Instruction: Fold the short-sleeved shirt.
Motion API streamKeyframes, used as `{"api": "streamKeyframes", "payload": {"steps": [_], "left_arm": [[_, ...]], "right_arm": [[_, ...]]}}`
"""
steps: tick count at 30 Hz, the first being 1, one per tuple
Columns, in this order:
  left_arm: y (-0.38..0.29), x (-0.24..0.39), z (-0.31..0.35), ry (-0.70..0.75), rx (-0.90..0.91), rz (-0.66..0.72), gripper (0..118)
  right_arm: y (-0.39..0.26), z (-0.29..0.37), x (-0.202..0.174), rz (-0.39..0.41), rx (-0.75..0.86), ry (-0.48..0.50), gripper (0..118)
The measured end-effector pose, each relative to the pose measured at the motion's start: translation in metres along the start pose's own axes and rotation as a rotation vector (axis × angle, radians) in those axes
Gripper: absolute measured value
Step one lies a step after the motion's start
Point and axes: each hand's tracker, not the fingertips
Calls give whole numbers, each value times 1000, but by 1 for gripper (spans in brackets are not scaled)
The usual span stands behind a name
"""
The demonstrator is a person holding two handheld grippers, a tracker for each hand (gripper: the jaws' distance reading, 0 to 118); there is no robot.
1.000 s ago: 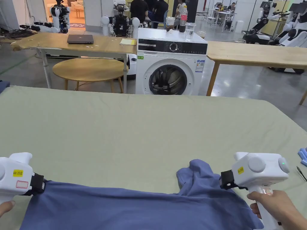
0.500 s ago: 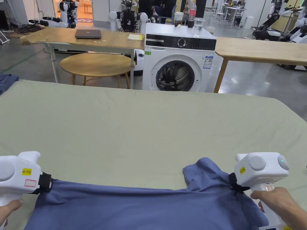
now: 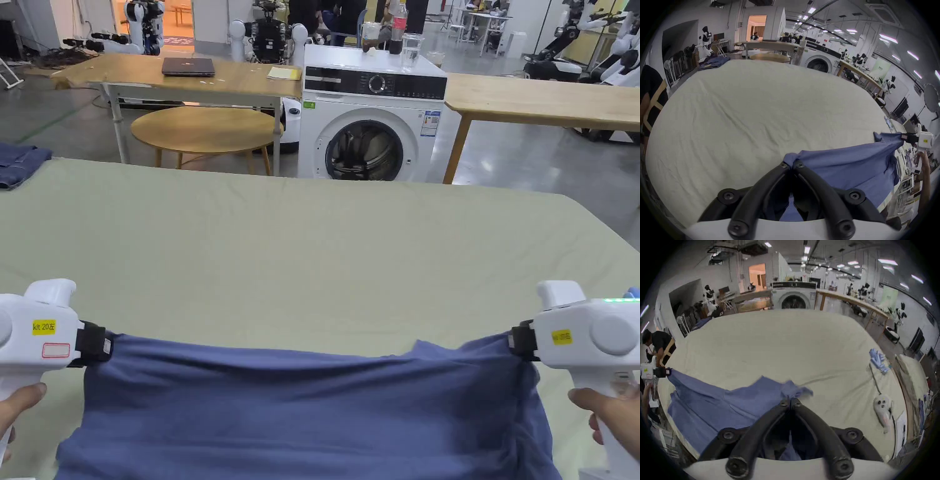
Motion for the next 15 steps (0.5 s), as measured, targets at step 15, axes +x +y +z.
{"api": "streamKeyframes", "payload": {"steps": [15], "left_arm": [[-98, -19, 94, -84, 76, 32, 0]], "right_arm": [[-105, 94, 8, -7, 6, -46, 0]]}}
